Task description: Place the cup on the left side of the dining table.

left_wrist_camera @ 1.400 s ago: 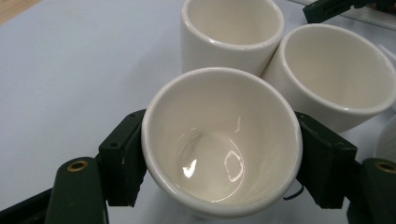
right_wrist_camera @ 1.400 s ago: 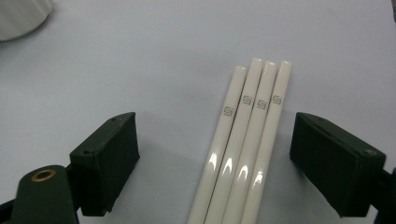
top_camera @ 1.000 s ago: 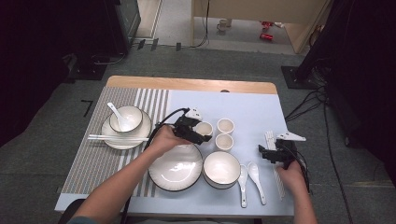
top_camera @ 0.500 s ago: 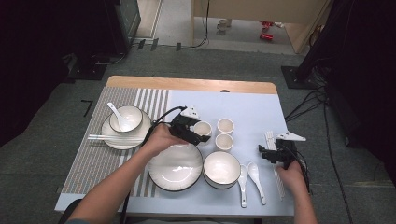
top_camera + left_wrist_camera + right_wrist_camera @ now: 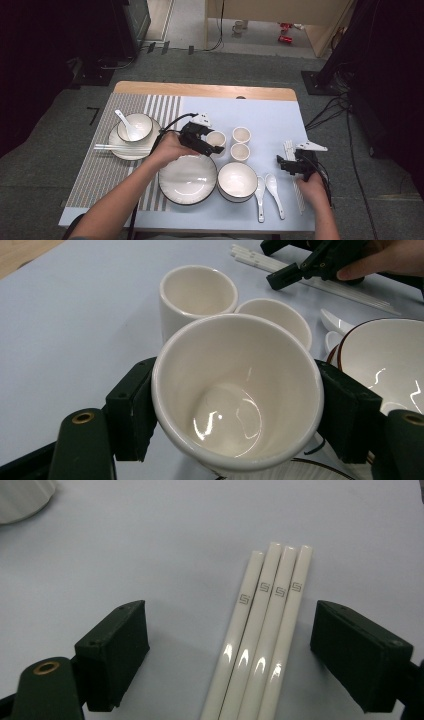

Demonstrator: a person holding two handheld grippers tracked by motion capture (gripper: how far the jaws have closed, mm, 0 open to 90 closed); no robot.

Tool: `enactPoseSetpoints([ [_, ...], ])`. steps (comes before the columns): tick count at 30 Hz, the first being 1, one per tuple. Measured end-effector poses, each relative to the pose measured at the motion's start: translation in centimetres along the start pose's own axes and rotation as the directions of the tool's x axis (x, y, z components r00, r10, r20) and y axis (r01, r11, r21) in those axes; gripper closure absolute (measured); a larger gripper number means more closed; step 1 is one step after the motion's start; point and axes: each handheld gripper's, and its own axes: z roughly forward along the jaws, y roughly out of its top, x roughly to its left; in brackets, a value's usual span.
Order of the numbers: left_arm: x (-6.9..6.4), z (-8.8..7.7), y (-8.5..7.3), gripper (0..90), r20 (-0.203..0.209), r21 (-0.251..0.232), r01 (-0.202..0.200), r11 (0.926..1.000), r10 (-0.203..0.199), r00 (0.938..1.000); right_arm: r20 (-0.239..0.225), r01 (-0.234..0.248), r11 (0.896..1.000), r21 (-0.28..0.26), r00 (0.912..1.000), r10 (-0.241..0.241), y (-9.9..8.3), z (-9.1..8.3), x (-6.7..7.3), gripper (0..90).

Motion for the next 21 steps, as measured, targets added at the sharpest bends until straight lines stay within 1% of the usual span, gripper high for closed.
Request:
enactPoseSetpoints([
  [4, -0.1, -0.1, -0.1, 27.8, 0.007, 0.004, -0.001, 1.0, 0.001, 1.0, 0.0, 0.0, 1.0, 0.0, 1.0, 0.0, 0.0, 0.0, 0.0, 15.1],
  [6, -0.1, -0.3, -0.1, 27.8, 0.017, 0.004, -0.006, 1.0, 0.006, 0.9998, 0.0, 0.0, 1.0, 0.0, 1.0, 0.0, 0.0, 0.0, 0.0, 15.1],
  [10, -0.2, -0.4, -0.2, 27.8, 0.023, 0.011, -0.005, 0.9999, 0.005, 0.9997, 0.0, 0.0, 1.0, 0.0, 1.0, 0.0, 0.0, 0.0, 0.0, 15.1],
  [13, -0.4, -0.6, -0.3, 27.8, 0.034, 0.011, -0.001, 0.9999, 0.001, 0.9994, 0.001, 0.0, 1.0, 0.001, 1.0, 0.0, 0.0, 0.0, 0.0, 15.1],
  [18, -0.6, -0.9, -0.4, 27.8, 0.038, 0.005, 0.003, 1.0, -0.003, 0.9993, 0.001, 0.001, 1.0, 0.001, 1.0, -0.001, 0.0, 0.0, 0.0, 15.1],
  [21, -0.8, -1.3, -0.5, 27.8, 0.033, 0.007, -0.002, 1.0, 0.002, 0.9995, 0.001, 0.001, 1.0, 0.001, 1.0, -0.001, 0.0, 0.0, 0.0, 15.1],
])
